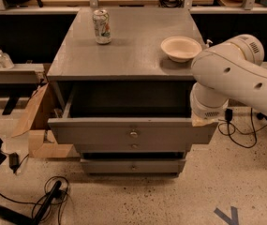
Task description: Open top drawer
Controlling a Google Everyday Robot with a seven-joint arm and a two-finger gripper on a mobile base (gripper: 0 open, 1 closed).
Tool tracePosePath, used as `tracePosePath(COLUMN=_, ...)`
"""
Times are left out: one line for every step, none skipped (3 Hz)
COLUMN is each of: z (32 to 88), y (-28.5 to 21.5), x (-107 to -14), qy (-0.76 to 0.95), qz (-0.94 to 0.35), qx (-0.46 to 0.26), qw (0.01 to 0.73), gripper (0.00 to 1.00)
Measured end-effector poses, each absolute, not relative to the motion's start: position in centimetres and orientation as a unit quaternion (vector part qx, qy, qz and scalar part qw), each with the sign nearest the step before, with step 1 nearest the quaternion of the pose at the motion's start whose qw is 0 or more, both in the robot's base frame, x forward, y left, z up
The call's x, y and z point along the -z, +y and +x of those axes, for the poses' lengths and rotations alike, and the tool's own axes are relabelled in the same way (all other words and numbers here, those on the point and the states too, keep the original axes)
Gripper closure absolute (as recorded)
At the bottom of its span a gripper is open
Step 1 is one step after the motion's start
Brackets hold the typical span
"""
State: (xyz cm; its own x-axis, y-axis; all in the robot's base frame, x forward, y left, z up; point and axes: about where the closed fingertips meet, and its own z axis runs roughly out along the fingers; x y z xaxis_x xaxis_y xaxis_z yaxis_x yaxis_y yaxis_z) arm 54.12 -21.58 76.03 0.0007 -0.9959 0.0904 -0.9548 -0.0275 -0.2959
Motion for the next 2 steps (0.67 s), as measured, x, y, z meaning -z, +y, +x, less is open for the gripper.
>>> tracePosePath(z=58.9, y=-20.8, x=-76.3, qy=0.683, qz=-0.712, qx=0.132, qw=0.101, gripper=0.92)
tracePosePath(z=61.5, y=-20.4, x=-75.4, qy=0.685, qz=-0.71, qx=0.116, qw=0.117, gripper=1.0)
